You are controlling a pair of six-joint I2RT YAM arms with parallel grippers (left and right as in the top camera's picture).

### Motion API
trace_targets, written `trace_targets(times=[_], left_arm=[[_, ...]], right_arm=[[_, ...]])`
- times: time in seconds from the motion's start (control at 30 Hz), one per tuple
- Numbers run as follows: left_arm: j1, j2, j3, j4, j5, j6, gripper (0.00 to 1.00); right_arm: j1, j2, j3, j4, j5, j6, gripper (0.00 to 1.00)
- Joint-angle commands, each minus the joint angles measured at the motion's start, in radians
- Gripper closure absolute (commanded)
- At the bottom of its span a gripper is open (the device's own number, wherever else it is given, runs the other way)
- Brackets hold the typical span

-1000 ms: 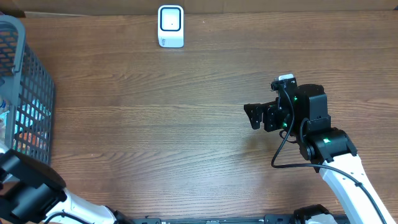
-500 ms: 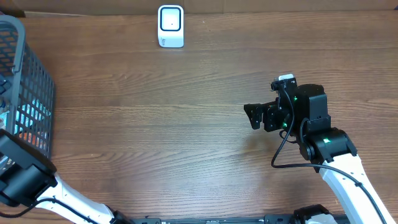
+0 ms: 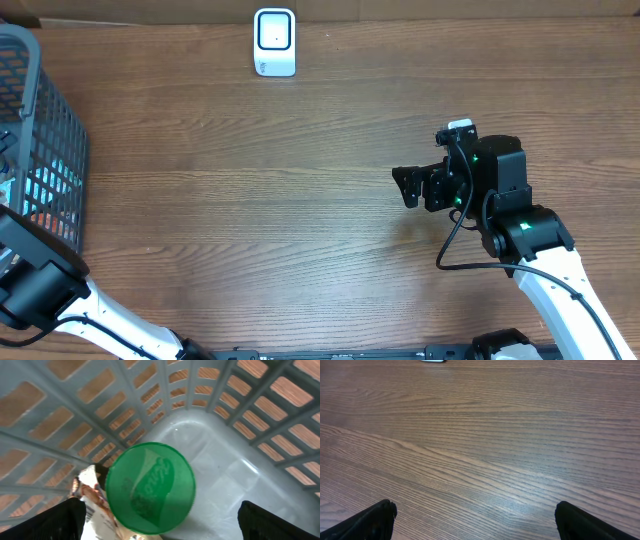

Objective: Scan the item barcode
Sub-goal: 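Grasp the green-lidded jar in the basket with the left gripper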

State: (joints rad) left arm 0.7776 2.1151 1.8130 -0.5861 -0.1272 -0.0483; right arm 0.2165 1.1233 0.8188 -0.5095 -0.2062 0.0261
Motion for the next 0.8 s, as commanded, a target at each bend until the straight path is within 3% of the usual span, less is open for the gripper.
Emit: trace_targets(times=[0.0,0.77], left_arm=[[0.010,0.008,0.006,0.003,-0.044,0.027,0.00],[0.009,0.071,0.006,-0.016,-0.032,0.049,0.03]], right_arm=[[-0.003,0.002,0.025,0.007,-0.005,0.004,0.00],[-0.003,0.066,0.025,0.034,-0.005,0.005,0.00]])
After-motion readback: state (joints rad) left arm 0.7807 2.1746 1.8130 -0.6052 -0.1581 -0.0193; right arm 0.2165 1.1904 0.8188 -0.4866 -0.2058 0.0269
